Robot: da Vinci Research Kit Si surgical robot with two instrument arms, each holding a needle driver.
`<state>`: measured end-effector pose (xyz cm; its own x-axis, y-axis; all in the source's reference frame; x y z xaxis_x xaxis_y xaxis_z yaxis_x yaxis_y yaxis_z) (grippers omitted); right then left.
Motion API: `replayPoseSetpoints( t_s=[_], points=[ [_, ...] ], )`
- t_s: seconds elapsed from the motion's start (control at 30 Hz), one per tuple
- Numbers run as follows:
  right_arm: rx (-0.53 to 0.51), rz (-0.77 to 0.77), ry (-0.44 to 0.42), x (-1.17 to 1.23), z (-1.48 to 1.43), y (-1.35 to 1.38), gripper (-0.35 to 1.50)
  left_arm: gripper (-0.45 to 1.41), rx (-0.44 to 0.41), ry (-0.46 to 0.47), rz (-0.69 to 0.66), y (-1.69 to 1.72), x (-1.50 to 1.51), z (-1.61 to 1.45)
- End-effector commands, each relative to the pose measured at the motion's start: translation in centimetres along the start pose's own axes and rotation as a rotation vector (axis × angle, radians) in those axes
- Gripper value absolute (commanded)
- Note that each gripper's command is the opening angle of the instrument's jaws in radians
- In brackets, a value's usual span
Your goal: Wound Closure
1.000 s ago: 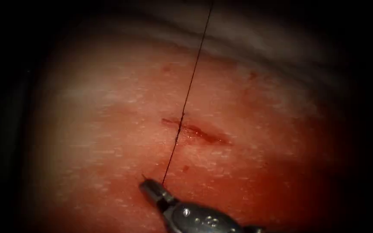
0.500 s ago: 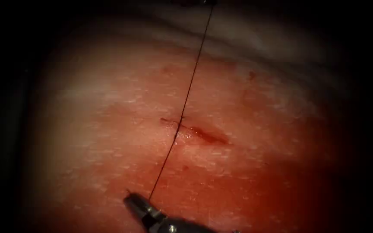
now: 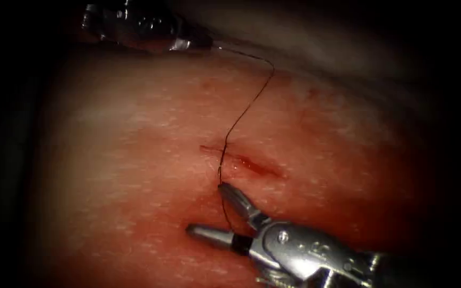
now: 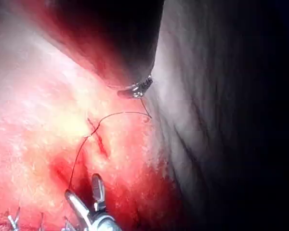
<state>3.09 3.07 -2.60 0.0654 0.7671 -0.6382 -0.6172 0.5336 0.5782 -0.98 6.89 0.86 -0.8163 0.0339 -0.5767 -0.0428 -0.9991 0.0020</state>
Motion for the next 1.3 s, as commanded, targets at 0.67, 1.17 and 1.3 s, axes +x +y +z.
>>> replayPoseSetpoints(
  t_s=[0.67, 1.17, 1.3],
  points=[
    [0.310, -0.095, 0.007, -0.47, 0.57, 0.93, -0.35, -0.35, -0.075, 0.098, -0.130, 1.04, 0.20, -0.43],
    [0.443, 0.115, 0.305, 0.02, 0.83, 1.24, -0.35, -0.35, -0.084, 0.185, -0.108, 1.40, 0.28, 0.02],
    [0.611, 0.114, 0.278, 0.06, 0.90, 1.27, -0.35, -0.35, -0.086, 0.217, -0.090, 1.35, 0.32, 0.17]
  ],
)
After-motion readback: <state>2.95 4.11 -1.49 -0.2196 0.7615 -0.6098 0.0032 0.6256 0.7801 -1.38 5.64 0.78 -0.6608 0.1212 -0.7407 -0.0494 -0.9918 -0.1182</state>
